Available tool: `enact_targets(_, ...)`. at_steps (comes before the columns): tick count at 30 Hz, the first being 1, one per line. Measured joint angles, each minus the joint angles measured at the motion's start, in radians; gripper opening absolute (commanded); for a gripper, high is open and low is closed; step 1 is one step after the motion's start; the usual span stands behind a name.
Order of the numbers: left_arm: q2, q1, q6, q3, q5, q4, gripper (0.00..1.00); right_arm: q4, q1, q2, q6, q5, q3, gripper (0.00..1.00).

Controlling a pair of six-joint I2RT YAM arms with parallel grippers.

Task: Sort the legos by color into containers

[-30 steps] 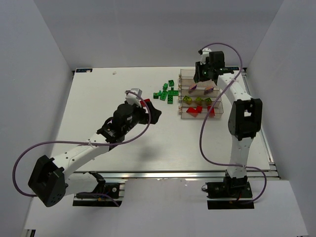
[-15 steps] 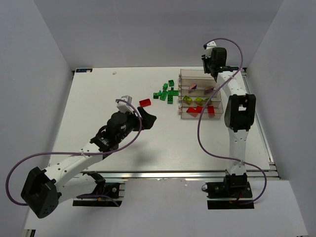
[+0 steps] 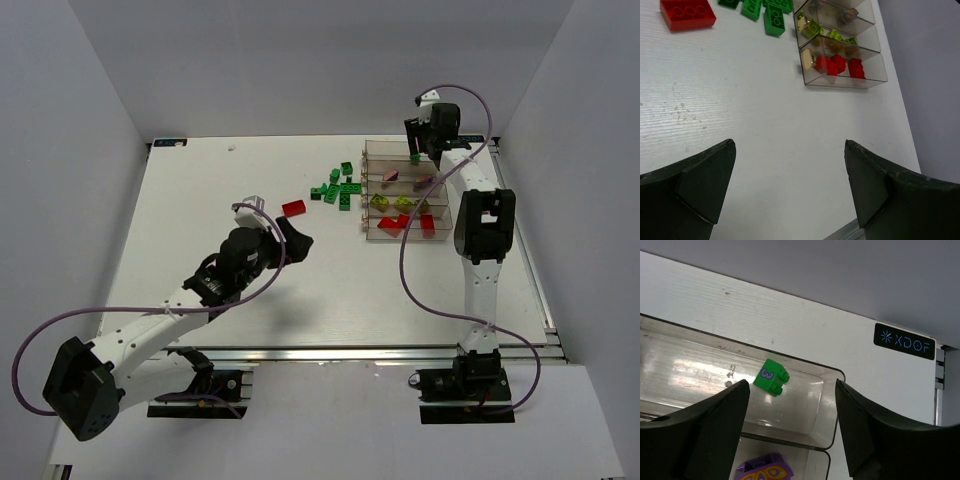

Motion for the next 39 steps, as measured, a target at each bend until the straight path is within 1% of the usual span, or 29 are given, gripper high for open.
enact_targets(3,0.023,0.002,-0.008,0.024,-0.034,-0.045,0.95,-0.005,-0.011,0.0,-0.002,-0.027,0.0,0.79)
enact_targets(4,0.037,0.004,-0.012,0.041,-0.045,-0.069,0.93,-0.014,-0.016,0.0,-0.011,-0.066,0.0,0.82)
enact_targets(5,0.058,0.008,-0.017,0.063,-0.054,-0.091,0.93,-0.027,-0.023,-0.002,-0.021,-0.113,0.0,0.82)
enact_targets(6,0.08,0.015,-0.021,0.085,-0.061,-0.104,0.72,-0.051,-0.032,-0.008,-0.039,-0.176,-0.002,0.81)
enact_targets(7,0.105,0.026,-0.028,0.108,-0.062,-0.121,0.65,-0.081,-0.041,-0.017,-0.056,-0.248,-0.007,0.79)
enact_targets(8,0.129,0.038,-0.037,0.128,-0.063,-0.134,0.56,-0.108,-0.051,-0.034,-0.074,-0.328,-0.021,0.71)
enact_targets(9,0.153,0.055,-0.042,0.147,-0.059,-0.143,0.36,-0.134,-0.062,-0.061,-0.092,-0.414,-0.045,0.66)
enact_targets(10,0.177,0.073,-0.047,0.164,-0.05,-0.152,0.3,-0.156,-0.076,-0.099,-0.105,-0.508,-0.084,0.58)
enact_targets(11,0.205,0.094,-0.045,0.185,-0.037,-0.165,0.26,-0.184,-0.088,-0.138,-0.116,-0.595,-0.116,0.44)
enact_targets(12,0.219,0.103,-0.037,0.193,-0.031,-0.171,0.24,-0.207,-0.102,-0.185,-0.128,-0.686,-0.15,0.38)
enact_targets(14,0.312,0.148,-0.014,0.266,0.004,-0.217,0.27,-0.251,-0.123,-0.274,-0.147,-0.85,-0.193,0.31)
enact_targets(15,0.367,0.162,0.012,0.314,0.018,-0.243,0.32,-0.269,-0.134,-0.317,-0.155,-0.921,-0.208,0.31)
enact_targets(16,0.418,0.171,0.047,0.363,0.031,-0.264,0.48,-0.271,-0.142,-0.359,-0.162,-0.987,-0.228,0.36)
enact_targets(17,0.479,0.175,0.092,0.421,0.046,-0.291,0.53,-0.282,-0.147,-0.409,-0.171,-1.056,-0.255,0.55)
enact_targets(19,0.59,0.176,0.18,0.533,0.079,-0.339,0.59,-0.29,-0.148,-0.508,-0.188,-1.168,-0.326,0.71)
enact_targets(20,0.637,0.175,0.229,0.584,0.09,-0.366,0.63,-0.283,-0.145,-0.558,-0.2,-1.212,-0.374,0.89)
enact_targets(23,0.737,0.173,0.381,0.697,0.108,-0.427,0.68,-0.233,-0.136,-0.697,-0.23,-1.291,-0.555,0.9)
enact_targets(26,0.798,0.171,0.533,0.779,0.108,-0.471,0.69,-0.19,-0.13,-0.797,-0.257,-1.31,-0.739,0.89)
enact_targets(28,0.827,0.171,0.639,0.824,0.106,-0.491,0.69,-0.191,-0.131,-0.83,-0.286,-1.313,-0.816,0.85)
enact_targets(29,0.842,0.171,0.689,0.845,0.105,-0.498,0.69,-0.207,-0.132,-0.832,-0.306,-1.317,-0.826,0.79)
enact_targets(32,0.884,0.171,0.833,0.895,0.095,-0.504,0.69,-0.277,-0.132,-0.832,-0.373,-1.34,-0.811,0.71)
enact_targets(35,0.936,0.171,0.964,0.934,0.091,-0.508,0.68,-0.364,-0.134,-0.823,-0.431,-1.361,-0.768,0.69)
enact_targets(39,1.033,0.171,1.1,1.006,0.091,-0.551,0.68,-0.42,-0.137,-0.821,-0.468,-1.373,-0.755,0.69)
